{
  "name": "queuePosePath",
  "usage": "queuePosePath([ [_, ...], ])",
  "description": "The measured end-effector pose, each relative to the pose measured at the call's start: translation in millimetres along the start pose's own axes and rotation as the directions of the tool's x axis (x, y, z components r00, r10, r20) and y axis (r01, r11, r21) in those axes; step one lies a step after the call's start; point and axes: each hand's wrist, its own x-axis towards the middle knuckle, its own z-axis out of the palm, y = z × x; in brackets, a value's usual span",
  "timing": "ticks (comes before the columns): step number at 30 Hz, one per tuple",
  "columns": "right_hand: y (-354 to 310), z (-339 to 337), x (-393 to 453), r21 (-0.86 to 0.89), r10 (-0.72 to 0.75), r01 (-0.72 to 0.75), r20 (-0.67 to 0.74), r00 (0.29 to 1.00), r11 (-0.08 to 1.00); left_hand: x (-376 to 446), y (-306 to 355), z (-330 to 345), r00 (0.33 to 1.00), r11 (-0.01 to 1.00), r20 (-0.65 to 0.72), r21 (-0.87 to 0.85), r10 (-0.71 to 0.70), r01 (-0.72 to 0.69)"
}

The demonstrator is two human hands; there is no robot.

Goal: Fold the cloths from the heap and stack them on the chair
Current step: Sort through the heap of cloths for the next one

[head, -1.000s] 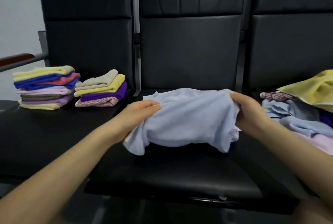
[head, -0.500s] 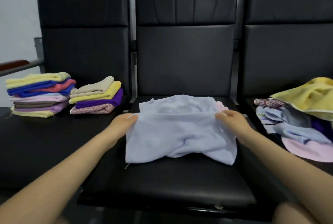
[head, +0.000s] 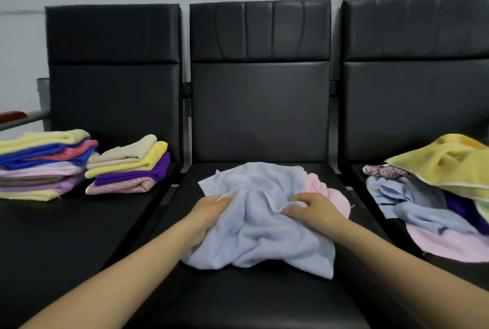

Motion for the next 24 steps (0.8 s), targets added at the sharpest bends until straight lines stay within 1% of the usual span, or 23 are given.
queuePosePath([
  [1,-4,-5,-1,-0.009,-0.033,0.032,-0.070,0.997,0.999,-3,6,-2,0.998,0.999,-0.039,0.011,0.040,-0.040],
  [2,-9,-12,-2,0.036,-0.055,0.060,-0.137,0.989,0.998,-8,12,-4,0.991,0.995,-0.088,0.024,0.099,-0.097],
  [4,-18,-27,-8,0.218,-0.062,0.112,-0.223,0.973,0.969,-23,26,-12,0.966,0.979,-0.164,0.021,0.201,-0.201],
  [5,-24,-36,-14,0.304,-0.060,0.127,-0.222,0.973,0.944,-31,32,-17,0.957,0.973,-0.178,-0.002,0.228,-0.232],
  [6,-26,-44,-21,0.363,-0.068,0.133,-0.188,0.980,0.922,-40,35,-22,0.953,0.969,-0.187,-0.022,0.239,-0.247],
  [8,-30,-55,-36,0.429,-0.097,0.101,-0.031,0.995,0.898,-57,39,-31,0.953,0.970,-0.186,-0.011,0.238,-0.244],
  [9,-29,-57,-44,0.446,-0.103,0.059,0.074,0.992,0.893,-66,36,-35,0.959,0.974,-0.172,0.025,0.226,-0.225],
  [11,-22,-60,-53,0.445,-0.062,-0.055,0.244,0.968,0.894,-80,26,-40,0.976,0.980,-0.115,0.097,0.185,-0.174],
  [13,-14,-60,-63,0.392,0.005,-0.184,0.416,0.909,0.901,-94,15,-41,0.995,0.981,-0.036,0.174,0.095,-0.087],
  [14,-12,-60,-68,0.339,0.029,-0.216,0.481,0.876,0.916,-99,11,-41,0.999,0.971,0.013,0.234,0.050,-0.052],
  [15,-11,-62,-73,0.273,0.034,-0.208,0.528,0.848,0.939,-102,7,-43,0.998,0.948,0.051,0.315,0.022,-0.037],
  [16,-11,-65,-75,0.207,0.030,-0.167,0.540,0.841,0.964,-102,5,-47,0.997,0.909,0.069,0.414,0.028,-0.054],
  [17,-14,-69,-78,0.143,0.018,-0.104,0.506,0.862,0.984,-103,7,-53,0.995,0.848,0.069,0.520,0.076,-0.100],
  [18,-16,-72,-76,0.094,-0.002,-0.044,0.436,0.900,0.995,-100,11,-59,0.986,0.781,0.060,0.604,0.157,-0.161],
  [19,-18,-77,-73,0.067,-0.018,-0.006,0.347,0.938,0.998,-95,17,-65,0.973,0.738,0.041,0.645,0.225,-0.198],
  [20,-22,-81,-68,0.068,-0.025,0.008,0.256,0.966,0.998,-89,23,-69,0.963,0.719,0.009,0.663,0.268,-0.206],
  [21,-27,-83,-64,0.064,-0.029,0.018,0.170,0.985,0.998,-85,31,-71,0.962,0.728,-0.032,0.661,0.271,-0.183],
  [23,-32,-84,-50,-0.007,-0.038,0.038,0.011,0.999,0.999,-68,37,-71,0.951,0.807,-0.158,0.576,0.265,-0.129],
  [24,-32,-83,-40,-0.043,-0.032,0.029,-0.065,0.997,0.999,-59,37,-70,0.945,0.840,-0.194,0.529,0.262,-0.124],
])
